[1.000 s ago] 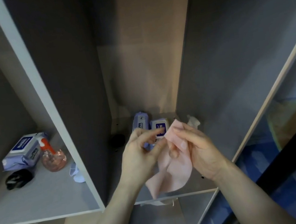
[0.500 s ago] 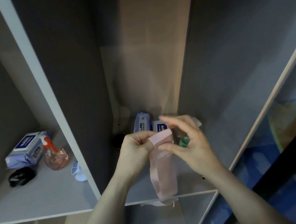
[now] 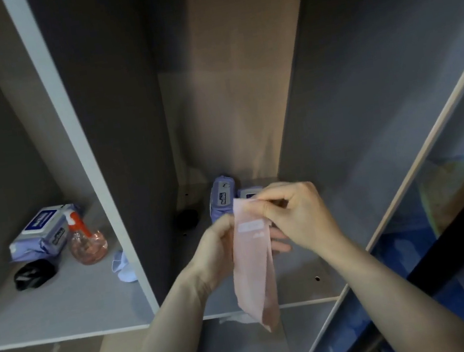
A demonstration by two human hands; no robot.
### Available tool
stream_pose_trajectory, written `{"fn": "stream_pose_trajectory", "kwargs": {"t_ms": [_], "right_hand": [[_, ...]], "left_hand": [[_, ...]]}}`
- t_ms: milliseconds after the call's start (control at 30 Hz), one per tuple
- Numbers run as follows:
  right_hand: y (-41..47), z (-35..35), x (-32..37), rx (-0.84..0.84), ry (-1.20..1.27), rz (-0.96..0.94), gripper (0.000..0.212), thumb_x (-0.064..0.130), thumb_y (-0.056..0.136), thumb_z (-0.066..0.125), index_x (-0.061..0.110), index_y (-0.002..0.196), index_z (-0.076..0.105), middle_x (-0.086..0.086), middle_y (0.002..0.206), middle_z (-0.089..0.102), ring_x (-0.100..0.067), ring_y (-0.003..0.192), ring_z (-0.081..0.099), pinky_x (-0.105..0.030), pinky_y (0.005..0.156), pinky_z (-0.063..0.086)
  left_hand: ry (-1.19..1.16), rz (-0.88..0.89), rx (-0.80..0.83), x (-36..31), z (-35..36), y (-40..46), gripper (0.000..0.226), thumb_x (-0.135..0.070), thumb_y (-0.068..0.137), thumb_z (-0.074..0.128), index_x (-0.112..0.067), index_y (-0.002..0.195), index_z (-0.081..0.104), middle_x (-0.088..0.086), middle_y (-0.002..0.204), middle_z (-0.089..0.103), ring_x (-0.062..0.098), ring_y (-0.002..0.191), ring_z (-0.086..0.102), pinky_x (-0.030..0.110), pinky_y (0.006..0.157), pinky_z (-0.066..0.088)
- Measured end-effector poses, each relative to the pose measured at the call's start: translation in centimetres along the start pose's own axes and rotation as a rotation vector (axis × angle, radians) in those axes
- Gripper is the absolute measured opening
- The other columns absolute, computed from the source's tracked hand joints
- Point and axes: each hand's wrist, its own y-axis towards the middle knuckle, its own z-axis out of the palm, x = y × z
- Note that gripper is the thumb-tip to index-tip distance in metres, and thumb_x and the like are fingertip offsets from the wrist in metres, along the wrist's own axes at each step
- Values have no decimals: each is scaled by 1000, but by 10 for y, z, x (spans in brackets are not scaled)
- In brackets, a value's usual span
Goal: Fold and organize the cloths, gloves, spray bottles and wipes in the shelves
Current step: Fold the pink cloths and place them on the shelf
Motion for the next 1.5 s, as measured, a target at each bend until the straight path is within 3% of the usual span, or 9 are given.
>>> {"fn": "stream_pose_trajectory", "kwargs": {"t_ms": [133, 267, 367, 700, 900, 1033, 1233, 1333, 1500], "right_hand": [[6, -8, -10, -34, 182, 299, 21, 20, 86, 68, 10, 68, 68, 0, 56, 60, -7, 45, 51, -24, 48, 43], [-2, -11, -22, 100, 648, 629, 9, 12, 91, 60, 9, 92, 69, -11, 76, 68, -15, 55, 66, -25, 49, 55], [-11, -6, -36, 256, 605, 667, 9, 13, 86, 66, 15, 92, 72, -5, 79, 73, -15, 64, 69, -25, 52, 55], [-39, 22, -99, 26, 551, 975, 9, 7, 99, 46, 9, 101, 55, -7, 88, 63, -20, 74, 62, -25, 45, 55], [-58, 35, -172, -221, 201, 965, 15, 5, 95, 51, 11, 81, 50, -17, 92, 59, -33, 77, 60, -35, 44, 56], [-83, 56, -219, -133, 68, 1027, 21, -8, 88, 47, 9, 91, 61, -24, 107, 63, -28, 85, 58, -37, 72, 52], [-104, 77, -251, 4, -63, 1041, 28, -2, 83, 55, 22, 78, 67, -17, 102, 70, -31, 91, 64, -35, 84, 52], [-108, 80, -247, 44, -155, 997, 18, -1, 83, 58, 9, 87, 73, -15, 99, 71, -29, 94, 64, -28, 79, 46], [-106, 80, -252, 36, -193, 923, 26, -1, 82, 63, 22, 69, 64, -15, 91, 72, -32, 93, 65, -30, 79, 46]], "left_hand": [[19, -52, 131, 15, -20, 1, 71, -57, 85, 47, 2, 124, 57, 31, 102, 65, 37, 77, 67, 43, 81, 52], [434, -8, -49, 18, -24, 0, 34, -38, 83, 71, -8, 97, 67, 16, 72, 67, 26, 52, 61, 32, 57, 53], [572, -17, -98, 19, -19, 5, 19, -15, 88, 67, 1, 97, 65, 13, 69, 65, 23, 52, 58, 30, 52, 52], [761, -376, -97, 39, -84, 9, 26, -23, 81, 76, -1, 92, 69, 14, 76, 69, 22, 58, 62, 29, 57, 54], [1228, -534, -206, 59, -141, 19, 8, -20, 85, 68, -12, 85, 68, 3, 83, 66, 15, 78, 60, 12, 57, 43], [1326, -595, -345, 90, -170, 25, 32, -19, 92, 60, -6, 121, 64, 11, 123, 64, 26, 114, 60, 28, 92, 46], [1153, -543, -713, 113, -190, 27, 37, -16, 80, 71, -9, 115, 67, 12, 117, 67, 26, 109, 62, 24, 82, 46], [1149, -521, -751, 123, -191, 23, 30, -10, 82, 67, -5, 112, 66, 19, 113, 67, 28, 101, 62, 26, 77, 43], [1229, -464, -825, 135, -190, 19, 27, -9, 88, 56, -11, 115, 59, 17, 115, 66, 32, 104, 62, 30, 81, 47]]}}
